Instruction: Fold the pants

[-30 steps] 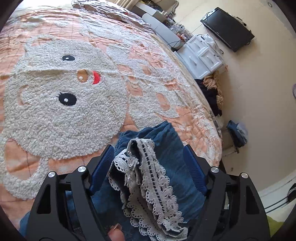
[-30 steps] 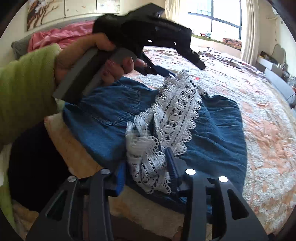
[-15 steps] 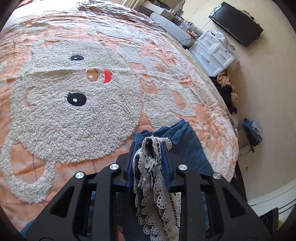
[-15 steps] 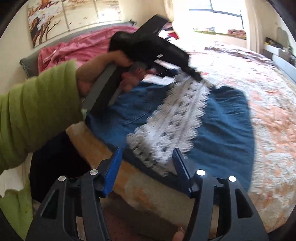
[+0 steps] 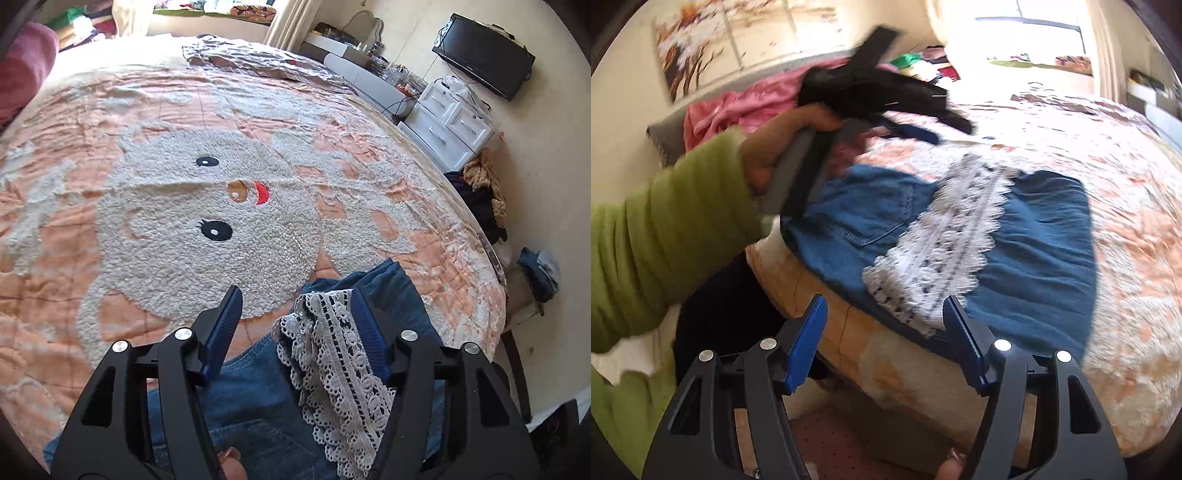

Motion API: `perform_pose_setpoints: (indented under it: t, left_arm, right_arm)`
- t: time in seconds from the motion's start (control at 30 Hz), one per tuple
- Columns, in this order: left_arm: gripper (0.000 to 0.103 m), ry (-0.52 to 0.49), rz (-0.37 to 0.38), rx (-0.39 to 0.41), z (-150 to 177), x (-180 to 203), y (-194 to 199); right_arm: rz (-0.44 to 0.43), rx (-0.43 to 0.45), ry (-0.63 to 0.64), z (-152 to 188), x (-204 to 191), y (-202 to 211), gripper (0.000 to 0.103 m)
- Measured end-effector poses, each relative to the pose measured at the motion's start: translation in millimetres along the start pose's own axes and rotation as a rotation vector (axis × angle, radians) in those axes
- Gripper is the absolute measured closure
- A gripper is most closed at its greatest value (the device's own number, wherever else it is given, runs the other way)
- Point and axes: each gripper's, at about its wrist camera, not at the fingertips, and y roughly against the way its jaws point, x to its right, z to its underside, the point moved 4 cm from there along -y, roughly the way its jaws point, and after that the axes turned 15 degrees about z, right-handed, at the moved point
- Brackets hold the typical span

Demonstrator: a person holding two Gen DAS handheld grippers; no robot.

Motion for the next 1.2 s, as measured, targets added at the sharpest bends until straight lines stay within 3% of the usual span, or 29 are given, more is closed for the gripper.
perform_pose_setpoints:
  t: [0.17,0.37,0.53,0.6,0.67,0.77,0.9,0.97,1.07,1.1,1.13,1.2]
  left_arm:
    - [0.029,-0.049,-0.061,0.065,18,20,37]
    - [0.027,-0.103,-0.004,0.090,62,64,51]
    - [0.048,-0.152,-0.006,0.073,92,96,39]
    - [0.063,-0.163,0.006,0.046,99,102,30]
    - [0.079,-0.153,0.017,0.015,104,103,19]
    - [0.082,-0.181,-0.023,-0.027,113,104,2]
    - [0.087,-0.192,-0.013,-0.076,127,100,-9]
    - [0.087,-0.212,-0.050,-0.111,135,98,-15]
    - [0.087,-0.176,-0.030,-0.147,147,91,-22]
    - [0.087,-0.177,-0.028,-0.143,148,89,-22]
    - [0.087,-0.173,-0.022,-0.140,148,88,-21]
    - [0.087,-0.164,-0.014,-0.140,147,86,-19]
  right_arm:
    - [0.127,0.024,-0.137,-12,56,14,0.034]
    - [0.281,0.008,-0.236,-40,119,3,0.030]
    - [0.323,-0.054,-0.272,-67,155,-27,0.032]
    - [0.319,-0.076,-0.240,-78,157,-43,0.042]
    - [0.309,-0.101,-0.227,-89,162,-58,0.042]
    - [0.347,-0.123,-0.236,-99,174,-78,0.039]
    - [0.311,-0.178,-0.246,-102,182,-102,0.039]
    - [0.295,-0.193,-0.240,-106,181,-113,0.039]
    - [0.258,-0.236,-0.224,-107,176,-129,0.039]
    - [0.245,-0.265,-0.222,-105,174,-136,0.043]
    - [0.233,-0.286,-0.219,-104,171,-142,0.063]
    - [0.207,-0.275,-0.205,-105,164,-144,0.089]
